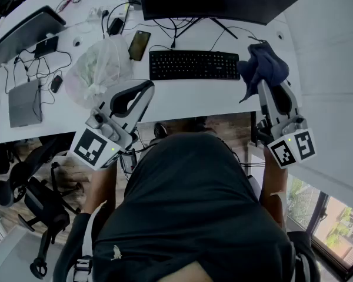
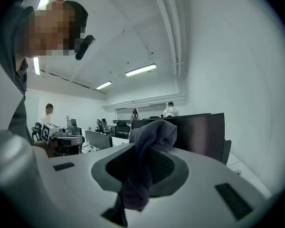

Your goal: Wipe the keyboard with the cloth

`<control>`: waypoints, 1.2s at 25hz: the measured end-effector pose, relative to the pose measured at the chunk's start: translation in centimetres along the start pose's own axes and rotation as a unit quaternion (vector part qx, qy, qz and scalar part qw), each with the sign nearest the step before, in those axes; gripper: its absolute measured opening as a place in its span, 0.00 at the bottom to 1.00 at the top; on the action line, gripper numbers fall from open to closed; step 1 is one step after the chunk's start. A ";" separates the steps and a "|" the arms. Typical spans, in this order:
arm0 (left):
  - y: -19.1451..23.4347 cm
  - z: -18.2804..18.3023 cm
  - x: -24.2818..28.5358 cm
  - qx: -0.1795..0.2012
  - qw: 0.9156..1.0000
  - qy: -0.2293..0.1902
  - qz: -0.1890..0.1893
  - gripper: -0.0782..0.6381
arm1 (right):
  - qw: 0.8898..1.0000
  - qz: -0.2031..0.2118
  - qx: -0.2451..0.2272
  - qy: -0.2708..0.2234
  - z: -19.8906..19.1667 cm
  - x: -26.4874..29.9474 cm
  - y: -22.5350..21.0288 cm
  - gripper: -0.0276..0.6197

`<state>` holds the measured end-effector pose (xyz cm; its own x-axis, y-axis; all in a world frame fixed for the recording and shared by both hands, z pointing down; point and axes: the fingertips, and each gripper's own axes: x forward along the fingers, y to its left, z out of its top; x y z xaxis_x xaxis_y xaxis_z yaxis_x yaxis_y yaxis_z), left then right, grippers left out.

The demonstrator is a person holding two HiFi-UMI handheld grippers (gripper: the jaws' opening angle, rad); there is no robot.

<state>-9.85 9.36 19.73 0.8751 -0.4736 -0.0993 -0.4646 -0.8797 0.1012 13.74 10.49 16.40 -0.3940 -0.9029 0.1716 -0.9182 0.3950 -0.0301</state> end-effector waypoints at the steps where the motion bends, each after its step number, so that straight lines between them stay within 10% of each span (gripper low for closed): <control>1: 0.1 -0.2 0.0 0.000 1.000 0.002 -0.001 0.13 | 1.000 0.001 -0.001 0.000 -0.1 0.1 0.1 0.15; 14: 0.3 -2.1 7.4 -0.023 0.998 0.049 0.045 0.13 | 0.997 0.047 0.055 0.030 -3.8 3.8 -9.3 0.16; 21: -1.6 -5.0 10.8 -0.036 0.989 0.097 0.108 0.13 | 0.985 0.059 0.046 0.156 -18.0 10.0 -18.5 0.16; 26: -3.4 -6.5 11.9 -0.061 0.982 0.111 0.141 0.13 | 0.938 0.108 -0.034 0.326 -33.9 13.6 -19.6 0.16; 30: -4.2 -6.5 13.1 -0.061 0.982 0.123 0.132 0.13 | 0.880 0.189 0.019 0.435 -40.8 7.9 -14.0 0.16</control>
<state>4.44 7.12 24.45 0.7396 -0.6465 0.1874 -0.6731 -0.7091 0.2100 25.18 4.75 58.40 -0.5059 -0.2304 0.8312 -0.7358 0.6182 -0.2765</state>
